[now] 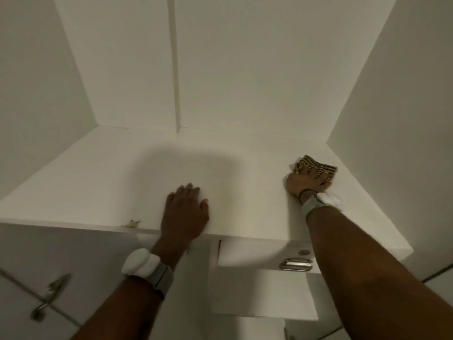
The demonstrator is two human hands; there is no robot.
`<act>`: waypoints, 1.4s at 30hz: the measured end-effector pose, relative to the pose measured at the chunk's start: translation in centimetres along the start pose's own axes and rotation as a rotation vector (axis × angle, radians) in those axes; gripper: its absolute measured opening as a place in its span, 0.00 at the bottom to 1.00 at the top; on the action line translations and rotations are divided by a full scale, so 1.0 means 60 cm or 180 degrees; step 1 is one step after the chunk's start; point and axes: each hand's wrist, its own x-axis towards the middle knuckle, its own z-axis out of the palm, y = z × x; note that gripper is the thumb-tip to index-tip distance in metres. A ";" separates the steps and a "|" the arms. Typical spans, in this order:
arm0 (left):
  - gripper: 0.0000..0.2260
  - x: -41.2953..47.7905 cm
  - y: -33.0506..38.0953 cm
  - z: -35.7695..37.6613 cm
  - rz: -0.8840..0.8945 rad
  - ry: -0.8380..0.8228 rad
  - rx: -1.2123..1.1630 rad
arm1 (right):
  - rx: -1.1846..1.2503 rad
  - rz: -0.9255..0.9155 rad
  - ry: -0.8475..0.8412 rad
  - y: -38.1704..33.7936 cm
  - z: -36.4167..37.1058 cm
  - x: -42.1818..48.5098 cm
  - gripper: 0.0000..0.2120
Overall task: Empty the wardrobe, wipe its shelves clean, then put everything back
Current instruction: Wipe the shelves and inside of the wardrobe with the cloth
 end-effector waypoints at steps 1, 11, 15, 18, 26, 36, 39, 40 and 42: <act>0.27 -0.008 -0.003 -0.002 0.0004 -0.0029 -0.0047 | -0.0079 -0.0397 0.0044 -0.053 0.019 -0.025 0.30; 0.32 -0.040 -0.041 0.002 0.0658 -0.0145 0.0298 | -0.0176 -0.2577 -0.1241 -0.409 0.109 -0.290 0.29; 0.31 -0.039 -0.018 0.004 0.0386 -0.0089 0.0460 | -0.0133 -0.2398 -0.1208 -0.326 0.078 -0.235 0.28; 0.28 -0.022 -0.007 0.011 0.0198 -0.0027 0.0389 | -0.0018 -0.1845 -0.0830 -0.199 0.041 -0.164 0.27; 0.24 -0.017 0.009 0.041 0.0128 0.0333 0.0363 | -0.0077 -0.0110 0.0111 0.209 -0.049 -0.030 0.28; 0.33 -0.074 -0.008 0.032 0.0473 0.0283 0.0295 | 0.0016 0.0058 0.0101 0.048 0.007 -0.089 0.31; 0.30 -0.101 -0.034 0.020 0.0540 0.0368 0.0219 | -0.0060 -0.0721 -0.0071 -0.106 0.056 -0.154 0.30; 0.29 -0.108 -0.046 0.022 0.0558 0.0433 0.0230 | -0.0067 -0.1017 -0.0096 -0.160 0.073 -0.186 0.30; 0.27 -0.127 -0.060 0.022 0.0661 0.0521 0.0175 | 0.0043 -0.1517 -0.0297 -0.254 0.095 -0.248 0.30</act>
